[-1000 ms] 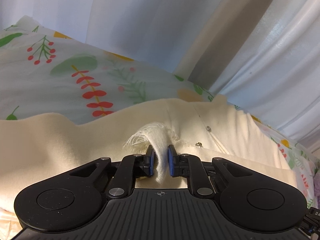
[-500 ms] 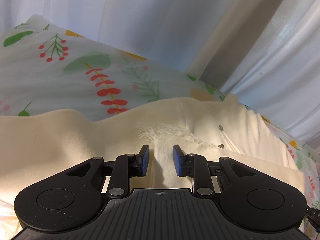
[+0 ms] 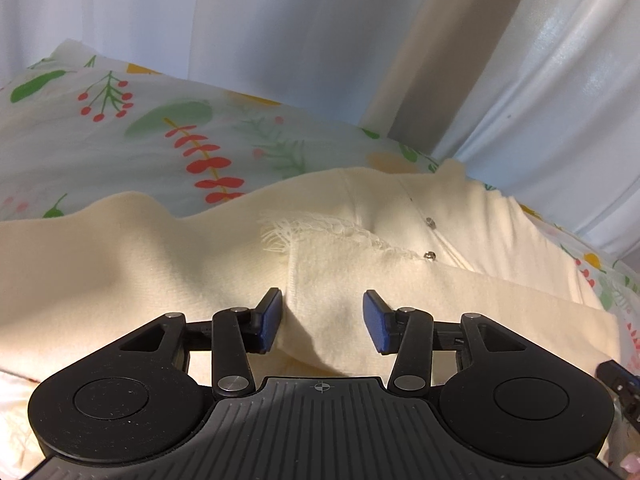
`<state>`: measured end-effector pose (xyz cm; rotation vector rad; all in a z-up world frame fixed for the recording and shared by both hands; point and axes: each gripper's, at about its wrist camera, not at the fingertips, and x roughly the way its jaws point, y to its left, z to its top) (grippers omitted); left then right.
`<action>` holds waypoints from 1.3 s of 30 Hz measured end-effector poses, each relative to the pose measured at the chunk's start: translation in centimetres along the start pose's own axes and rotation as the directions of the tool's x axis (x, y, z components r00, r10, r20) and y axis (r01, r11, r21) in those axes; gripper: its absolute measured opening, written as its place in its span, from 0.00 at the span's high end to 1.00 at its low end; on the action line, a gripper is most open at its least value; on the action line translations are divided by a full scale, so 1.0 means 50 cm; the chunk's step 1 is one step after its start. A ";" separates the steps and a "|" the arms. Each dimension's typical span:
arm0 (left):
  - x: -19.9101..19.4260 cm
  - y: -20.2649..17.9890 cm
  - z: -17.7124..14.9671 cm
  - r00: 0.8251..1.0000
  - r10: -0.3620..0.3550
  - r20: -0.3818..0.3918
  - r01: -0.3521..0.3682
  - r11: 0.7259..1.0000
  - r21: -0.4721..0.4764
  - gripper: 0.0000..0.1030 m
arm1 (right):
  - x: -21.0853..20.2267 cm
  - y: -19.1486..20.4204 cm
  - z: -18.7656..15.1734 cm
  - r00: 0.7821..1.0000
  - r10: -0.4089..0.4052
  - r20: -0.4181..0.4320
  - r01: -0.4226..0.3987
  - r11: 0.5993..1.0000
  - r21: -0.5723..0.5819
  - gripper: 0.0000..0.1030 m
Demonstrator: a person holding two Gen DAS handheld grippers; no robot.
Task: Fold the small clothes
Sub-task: 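Move the left tool to the other sleeve cuff and grasp it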
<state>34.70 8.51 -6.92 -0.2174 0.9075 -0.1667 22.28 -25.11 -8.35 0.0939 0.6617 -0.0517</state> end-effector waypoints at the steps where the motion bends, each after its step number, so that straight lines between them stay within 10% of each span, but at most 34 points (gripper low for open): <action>1: 0.000 -0.006 -0.001 1.000 0.008 0.004 -0.008 1.000 0.009 0.49 | 0.016 0.004 -0.006 1.000 -0.018 -0.018 0.017 1.000 -0.026 0.86; 15: -0.003 -0.021 -0.006 1.000 0.029 0.000 -0.029 0.999 0.027 0.41 | 0.022 -0.022 -0.010 0.995 -0.096 -0.001 0.096 0.992 -0.084 0.94; 21: -0.010 -0.025 -0.009 1.000 0.023 0.003 -0.024 0.999 0.031 0.35 | 0.005 -0.019 -0.009 0.998 -0.067 -0.002 0.067 0.997 -0.047 0.75; 35: -0.016 -0.026 -0.022 0.999 0.041 0.000 -0.041 0.998 0.036 0.30 | 0.021 -0.011 -0.025 0.997 -0.079 0.023 0.081 0.988 -0.129 0.74; 39: -0.030 0.006 -0.028 0.998 -0.051 0.034 0.053 0.998 -0.047 0.19 | 0.022 -0.009 -0.023 0.997 -0.080 0.018 0.082 0.987 -0.141 0.74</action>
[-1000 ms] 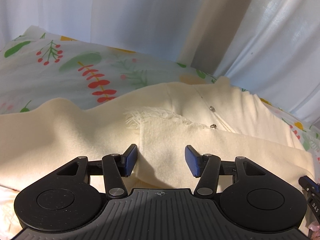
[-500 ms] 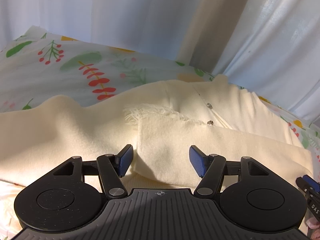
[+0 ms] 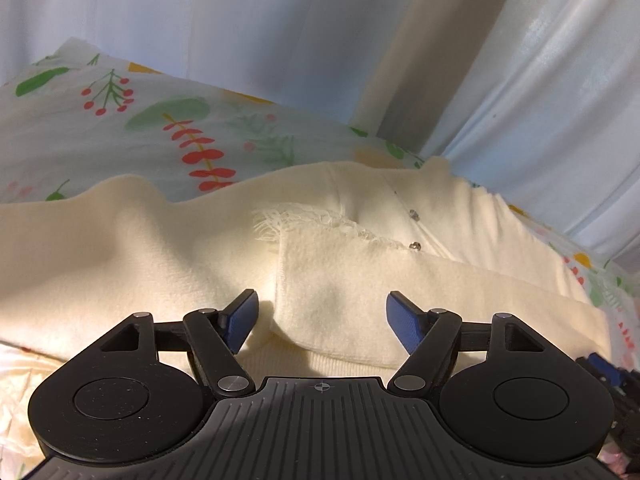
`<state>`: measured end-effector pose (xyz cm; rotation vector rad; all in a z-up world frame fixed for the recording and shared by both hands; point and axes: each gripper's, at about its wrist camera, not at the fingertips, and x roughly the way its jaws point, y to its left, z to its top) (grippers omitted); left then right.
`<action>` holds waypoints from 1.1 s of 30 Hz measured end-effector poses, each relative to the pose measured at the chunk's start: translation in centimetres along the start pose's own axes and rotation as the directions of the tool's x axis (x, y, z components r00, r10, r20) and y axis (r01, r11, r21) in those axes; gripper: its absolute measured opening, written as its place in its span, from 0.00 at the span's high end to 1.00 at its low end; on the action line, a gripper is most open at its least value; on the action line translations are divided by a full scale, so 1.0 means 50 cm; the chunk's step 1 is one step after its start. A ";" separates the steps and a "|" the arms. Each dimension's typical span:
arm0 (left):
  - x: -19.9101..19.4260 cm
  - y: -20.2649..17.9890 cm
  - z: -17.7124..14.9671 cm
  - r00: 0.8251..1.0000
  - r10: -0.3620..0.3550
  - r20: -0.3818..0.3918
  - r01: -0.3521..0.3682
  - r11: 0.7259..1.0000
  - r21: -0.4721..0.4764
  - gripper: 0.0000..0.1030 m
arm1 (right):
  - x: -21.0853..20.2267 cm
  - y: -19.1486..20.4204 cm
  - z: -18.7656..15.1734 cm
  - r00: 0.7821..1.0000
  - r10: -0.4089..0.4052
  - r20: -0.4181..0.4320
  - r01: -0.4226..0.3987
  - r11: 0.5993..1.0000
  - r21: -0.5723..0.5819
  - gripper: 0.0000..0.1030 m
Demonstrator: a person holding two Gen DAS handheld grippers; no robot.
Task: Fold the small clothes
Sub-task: 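Move the left tool to the other sleeve cuff and grasp it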
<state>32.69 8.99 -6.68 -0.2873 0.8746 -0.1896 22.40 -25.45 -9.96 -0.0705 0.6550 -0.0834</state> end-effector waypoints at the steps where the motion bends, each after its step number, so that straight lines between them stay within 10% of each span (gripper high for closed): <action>1: -0.009 0.020 -0.002 0.999 -0.040 0.018 0.041 0.997 -0.060 0.15 | -0.001 -0.001 0.004 1.000 0.003 -0.011 -0.003 1.000 0.002 0.74; 4: -0.049 0.078 -0.012 0.995 -0.066 0.068 0.079 0.977 -0.199 0.07 | -0.020 -0.005 0.016 0.999 0.029 -0.029 -0.027 0.998 0.051 0.72; 9: -0.146 0.191 -0.037 0.985 0.096 0.145 -0.044 0.944 -0.327 0.07 | -0.092 -0.004 0.000 0.993 0.115 0.011 -0.116 0.981 0.156 0.52; 14: -0.228 0.359 -0.069 0.945 0.263 0.193 -0.115 0.821 -0.559 0.07 | -0.143 -0.004 -0.023 0.985 0.169 0.023 -0.170 0.962 0.212 0.52; 20: -0.293 0.542 -0.111 0.919 0.272 0.285 0.062 0.614 -0.787 0.15 | -0.138 0.001 -0.026 0.983 0.181 -0.003 -0.176 0.957 0.232 0.52; 27: -0.284 0.651 -0.112 0.897 0.238 0.372 0.233 0.461 -0.856 0.35 | -0.137 0.033 -0.015 0.978 0.210 0.004 -0.206 0.956 0.208 0.52; 33: -0.274 0.694 -0.094 0.896 0.247 0.368 0.233 0.443 -0.866 0.54 | -0.131 0.044 -0.009 0.978 0.209 -0.008 -0.204 0.959 0.195 0.52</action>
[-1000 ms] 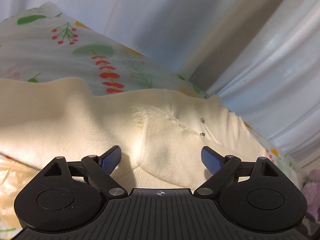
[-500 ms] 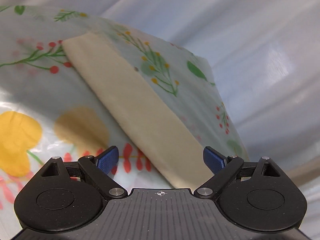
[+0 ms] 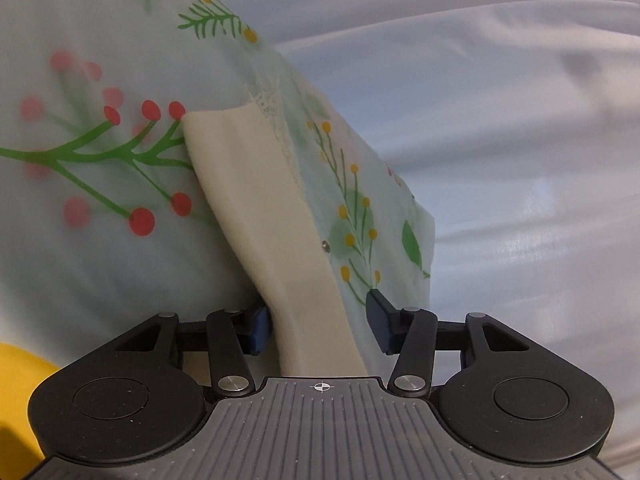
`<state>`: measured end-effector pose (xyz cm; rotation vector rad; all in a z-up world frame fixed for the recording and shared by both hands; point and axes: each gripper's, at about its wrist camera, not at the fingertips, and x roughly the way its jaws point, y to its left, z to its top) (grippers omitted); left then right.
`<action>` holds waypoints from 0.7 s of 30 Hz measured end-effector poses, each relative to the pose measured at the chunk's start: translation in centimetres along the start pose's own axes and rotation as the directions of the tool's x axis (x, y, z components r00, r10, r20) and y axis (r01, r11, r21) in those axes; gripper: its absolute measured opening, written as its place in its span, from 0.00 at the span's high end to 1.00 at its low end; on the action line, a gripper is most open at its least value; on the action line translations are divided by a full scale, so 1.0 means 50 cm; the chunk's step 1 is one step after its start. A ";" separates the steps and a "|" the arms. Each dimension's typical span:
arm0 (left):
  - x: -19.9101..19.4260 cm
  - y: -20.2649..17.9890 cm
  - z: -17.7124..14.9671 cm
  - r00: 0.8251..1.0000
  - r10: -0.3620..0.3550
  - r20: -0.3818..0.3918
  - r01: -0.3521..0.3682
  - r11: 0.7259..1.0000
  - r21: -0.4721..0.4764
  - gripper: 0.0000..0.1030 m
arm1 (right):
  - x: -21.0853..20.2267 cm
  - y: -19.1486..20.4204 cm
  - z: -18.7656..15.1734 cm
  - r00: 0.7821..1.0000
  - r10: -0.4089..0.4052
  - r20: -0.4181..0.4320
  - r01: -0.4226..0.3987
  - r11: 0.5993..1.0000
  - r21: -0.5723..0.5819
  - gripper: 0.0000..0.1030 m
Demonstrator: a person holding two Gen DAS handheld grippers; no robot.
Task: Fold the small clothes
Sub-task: 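Move the left tool to the other sleeve cuff and grasp it, then fold the held sleeve across the sweater body with the left tool and release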
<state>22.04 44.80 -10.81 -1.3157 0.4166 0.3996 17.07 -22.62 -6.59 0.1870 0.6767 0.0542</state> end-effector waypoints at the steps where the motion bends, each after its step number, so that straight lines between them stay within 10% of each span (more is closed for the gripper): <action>1: 0.007 0.000 0.004 1.000 0.005 -0.003 -0.005 1.000 -0.005 0.57 | 0.000 0.000 0.000 1.000 -0.002 -0.001 0.002 1.000 0.000 0.52; 6: 0.019 0.000 0.025 0.998 0.068 -0.011 -0.068 0.998 0.014 0.90 | -0.002 -0.002 -0.003 0.999 -0.033 0.002 0.033 0.999 0.004 0.52; 14: 0.005 -0.076 -0.004 0.991 0.106 0.078 -0.123 0.958 0.260 0.92 | -0.008 -0.021 -0.008 0.999 -0.051 0.002 0.051 0.998 0.037 0.52; 17: -0.020 -0.169 -0.063 0.998 -0.012 0.063 -0.021 0.873 0.488 0.92 | -0.015 -0.027 -0.007 0.998 -0.055 0.009 0.055 0.997 0.049 0.52; 21: -0.057 -0.333 -0.225 0.979 -0.175 -0.099 0.191 0.646 0.739 0.92 | -0.027 -0.032 -0.004 0.998 -0.049 0.024 0.048 0.997 0.060 0.52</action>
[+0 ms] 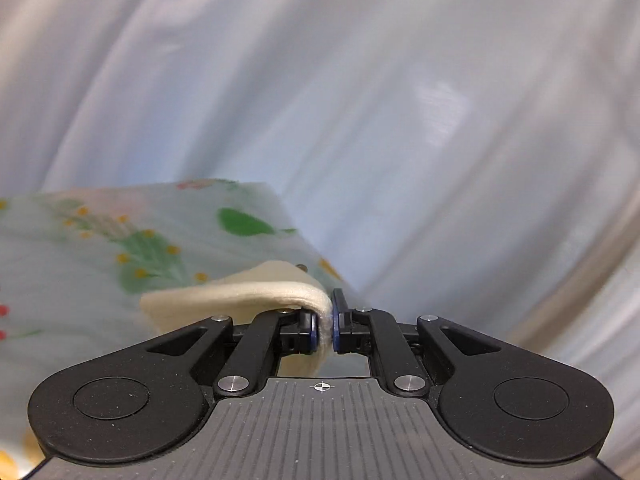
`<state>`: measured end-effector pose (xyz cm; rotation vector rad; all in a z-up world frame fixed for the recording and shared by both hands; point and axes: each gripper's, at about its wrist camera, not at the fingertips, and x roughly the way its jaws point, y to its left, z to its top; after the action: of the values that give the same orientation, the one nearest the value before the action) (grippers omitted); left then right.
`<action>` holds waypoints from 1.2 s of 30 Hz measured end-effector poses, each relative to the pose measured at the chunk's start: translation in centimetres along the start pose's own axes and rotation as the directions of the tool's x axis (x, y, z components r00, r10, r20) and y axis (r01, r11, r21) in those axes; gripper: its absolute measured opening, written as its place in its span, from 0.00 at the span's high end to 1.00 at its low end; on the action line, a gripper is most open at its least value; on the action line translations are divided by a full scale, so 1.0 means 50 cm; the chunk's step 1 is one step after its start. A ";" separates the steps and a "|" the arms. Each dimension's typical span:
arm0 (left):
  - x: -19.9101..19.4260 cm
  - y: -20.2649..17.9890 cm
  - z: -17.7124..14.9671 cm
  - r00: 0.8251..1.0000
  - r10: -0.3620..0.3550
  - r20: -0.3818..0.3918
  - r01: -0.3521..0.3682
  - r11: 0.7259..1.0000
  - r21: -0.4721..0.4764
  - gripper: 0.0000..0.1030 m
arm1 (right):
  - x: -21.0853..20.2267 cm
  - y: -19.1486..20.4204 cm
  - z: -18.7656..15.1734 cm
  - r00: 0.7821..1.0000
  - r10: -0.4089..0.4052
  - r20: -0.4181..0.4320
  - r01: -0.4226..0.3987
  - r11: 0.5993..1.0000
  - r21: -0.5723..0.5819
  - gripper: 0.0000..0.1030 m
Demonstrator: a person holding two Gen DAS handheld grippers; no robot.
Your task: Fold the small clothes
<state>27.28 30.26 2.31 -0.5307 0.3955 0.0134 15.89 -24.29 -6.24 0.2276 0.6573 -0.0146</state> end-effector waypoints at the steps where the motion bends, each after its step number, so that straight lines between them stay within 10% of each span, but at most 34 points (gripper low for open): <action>1: 0.002 -0.061 -0.008 0.998 -0.070 -0.010 0.070 0.995 0.070 0.92 | -0.002 0.000 0.001 1.000 0.000 0.005 0.000 1.000 0.001 0.52; 7: 0.040 -0.406 -0.172 0.902 -0.371 -0.222 0.429 0.833 0.350 0.87 | -0.009 -0.005 0.014 0.999 0.018 0.032 -0.019 0.999 0.039 0.52; 9: 0.072 -0.472 -0.259 0.861 -0.382 -0.335 0.491 0.796 0.355 0.55 | -0.009 -0.009 0.018 0.999 0.023 0.034 -0.025 0.998 0.053 0.52; 14: 0.101 -0.501 -0.389 0.813 -0.302 -0.498 0.493 0.813 0.310 0.49 | -0.006 -0.025 0.034 0.999 0.042 0.030 -0.044 0.996 0.076 0.52; 23: 0.069 -0.353 -0.403 0.857 -0.171 -0.486 0.327 0.909 0.257 0.38 | 0.111 -0.023 0.102 0.980 0.198 -0.022 -0.192 0.967 0.169 0.52; 32: 0.090 -0.296 -0.398 0.876 -0.116 -0.468 0.243 0.944 0.221 0.38 | 0.260 0.035 0.129 0.983 0.142 -0.114 -0.129 0.985 0.117 0.54; 36: 0.093 -0.294 -0.392 0.882 -0.109 -0.458 0.234 0.946 0.224 0.38 | 0.271 0.053 0.129 0.979 0.173 -0.109 -0.163 0.982 0.093 0.91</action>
<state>26.11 7.43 -7.68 -0.2868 0.7814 -0.3391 30.75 -22.29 -9.00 0.3664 0.7528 0.1349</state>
